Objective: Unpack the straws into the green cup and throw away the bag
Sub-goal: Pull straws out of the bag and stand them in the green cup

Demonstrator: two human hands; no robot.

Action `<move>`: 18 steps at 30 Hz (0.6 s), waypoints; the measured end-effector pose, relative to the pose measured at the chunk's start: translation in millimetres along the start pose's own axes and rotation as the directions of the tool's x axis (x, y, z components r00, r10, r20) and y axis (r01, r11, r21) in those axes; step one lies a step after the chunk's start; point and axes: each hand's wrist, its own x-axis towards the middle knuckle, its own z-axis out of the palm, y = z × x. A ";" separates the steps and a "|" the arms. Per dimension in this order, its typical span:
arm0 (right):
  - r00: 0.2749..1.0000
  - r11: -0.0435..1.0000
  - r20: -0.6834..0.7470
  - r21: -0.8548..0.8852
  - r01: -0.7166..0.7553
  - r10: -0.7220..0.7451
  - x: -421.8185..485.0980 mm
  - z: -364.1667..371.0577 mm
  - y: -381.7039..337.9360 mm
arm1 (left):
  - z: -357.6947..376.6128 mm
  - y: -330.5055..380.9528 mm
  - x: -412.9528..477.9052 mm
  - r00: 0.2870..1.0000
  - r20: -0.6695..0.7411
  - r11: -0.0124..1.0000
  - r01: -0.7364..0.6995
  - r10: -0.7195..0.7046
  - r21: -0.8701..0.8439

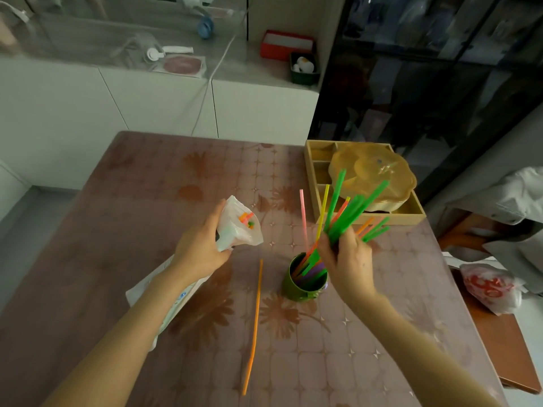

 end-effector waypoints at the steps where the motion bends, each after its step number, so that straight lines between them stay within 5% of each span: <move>1: 1.000 1.000 0.012 -0.003 0.016 -0.016 -9.6 5.9 3.1 | 1.0 -0.6 -0.9 1.000 0.004 1.000 -0.002 0.002 0.001; 6: 0.976 0.990 0.166 -0.010 -0.139 0.139 -36.1 30.9 15.5 | 3.0 0.7 -4.2 1.000 0.016 1.000 0.015 -0.015 0.011; 11: 0.745 0.867 0.456 -0.154 -0.473 0.487 -34.5 34.8 21.5 | 2.6 2.4 -5.8 1.000 0.024 1.000 0.012 -0.012 0.023; 14: 0.748 0.815 0.337 -0.137 -0.563 0.572 -27.0 15.9 14.3 | 2.7 1.6 -4.9 0.999 0.031 1.000 0.018 -0.018 0.020; 18: 0.927 0.889 -0.050 -0.269 -0.370 0.371 -20.2 -8.9 -10.0 | 2.6 -1.4 -3.8 1.000 0.021 1.000 0.003 -0.004 0.025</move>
